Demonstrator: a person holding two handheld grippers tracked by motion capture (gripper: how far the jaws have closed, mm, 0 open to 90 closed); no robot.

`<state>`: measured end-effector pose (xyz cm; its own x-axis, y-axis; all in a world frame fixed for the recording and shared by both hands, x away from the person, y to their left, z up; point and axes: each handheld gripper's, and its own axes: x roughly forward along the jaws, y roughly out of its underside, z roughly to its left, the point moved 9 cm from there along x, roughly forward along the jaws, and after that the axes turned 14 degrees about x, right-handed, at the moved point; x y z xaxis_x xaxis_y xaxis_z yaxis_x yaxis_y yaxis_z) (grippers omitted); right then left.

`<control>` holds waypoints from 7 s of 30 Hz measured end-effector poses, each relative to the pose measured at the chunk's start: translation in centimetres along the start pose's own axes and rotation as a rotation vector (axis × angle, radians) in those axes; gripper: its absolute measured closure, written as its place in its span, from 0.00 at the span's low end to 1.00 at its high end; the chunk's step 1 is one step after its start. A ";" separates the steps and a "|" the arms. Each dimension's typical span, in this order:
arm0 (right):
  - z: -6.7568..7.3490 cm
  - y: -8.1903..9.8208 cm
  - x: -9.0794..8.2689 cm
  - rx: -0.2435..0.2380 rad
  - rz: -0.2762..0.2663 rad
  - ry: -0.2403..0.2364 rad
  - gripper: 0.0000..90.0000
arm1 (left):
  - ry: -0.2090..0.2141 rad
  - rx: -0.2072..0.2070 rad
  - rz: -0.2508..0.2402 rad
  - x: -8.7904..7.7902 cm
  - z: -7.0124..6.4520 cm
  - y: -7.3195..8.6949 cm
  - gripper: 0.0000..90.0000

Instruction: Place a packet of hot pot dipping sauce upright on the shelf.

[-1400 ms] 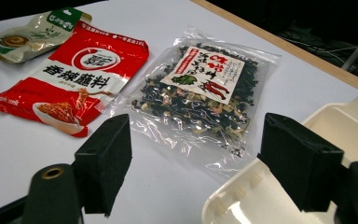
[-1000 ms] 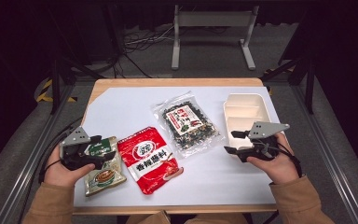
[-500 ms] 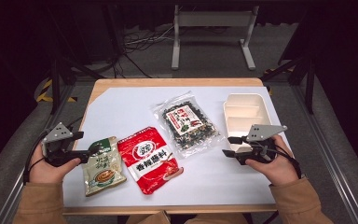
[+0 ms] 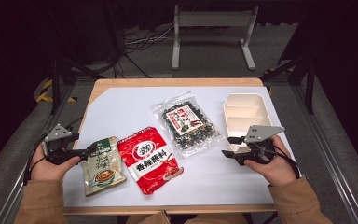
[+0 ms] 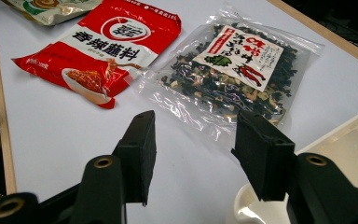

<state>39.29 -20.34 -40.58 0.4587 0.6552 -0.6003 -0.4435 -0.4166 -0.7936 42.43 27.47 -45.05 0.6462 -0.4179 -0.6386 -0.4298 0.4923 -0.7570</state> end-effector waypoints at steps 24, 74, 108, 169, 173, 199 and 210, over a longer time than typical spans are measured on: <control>0.2 0.6 0.9 0.004 0.031 -0.013 0.51 | 0.145 -0.102 0.103 3.7 -0.1 4.2 0.23; 0.8 0.9 1.5 0.021 0.059 -0.055 0.53 | 0.177 0.030 0.199 0.9 -2.0 2.3 0.94; 1.0 0.8 1.4 0.020 0.061 -0.063 0.54 | 0.393 0.194 0.042 -7.8 -8.1 -3.8 0.94; 8.6 -5.3 3.4 -0.126 -0.004 -0.259 0.64 | 0.663 0.395 -0.276 -0.8 -21.0 -16.0 0.94; 9.2 -5.5 4.2 -0.158 0.056 -0.272 0.70 | 0.665 0.397 -0.295 -0.6 -21.4 -16.2 0.94; 9.3 -5.5 3.7 -0.140 0.175 -0.305 0.99 | 0.670 0.372 -0.395 -0.6 -22.3 -16.8 0.55; 6.8 -6.2 1.6 -0.153 0.153 -0.209 0.99 | 0.523 0.424 -0.378 -0.2 -20.5 -16.3 0.26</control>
<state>37.53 -12.41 -35.99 0.2199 0.6864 -0.6931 -0.3665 -0.6003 -0.7108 36.33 3.87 -35.46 0.2733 -0.8703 -0.4098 0.1070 0.4509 -0.8861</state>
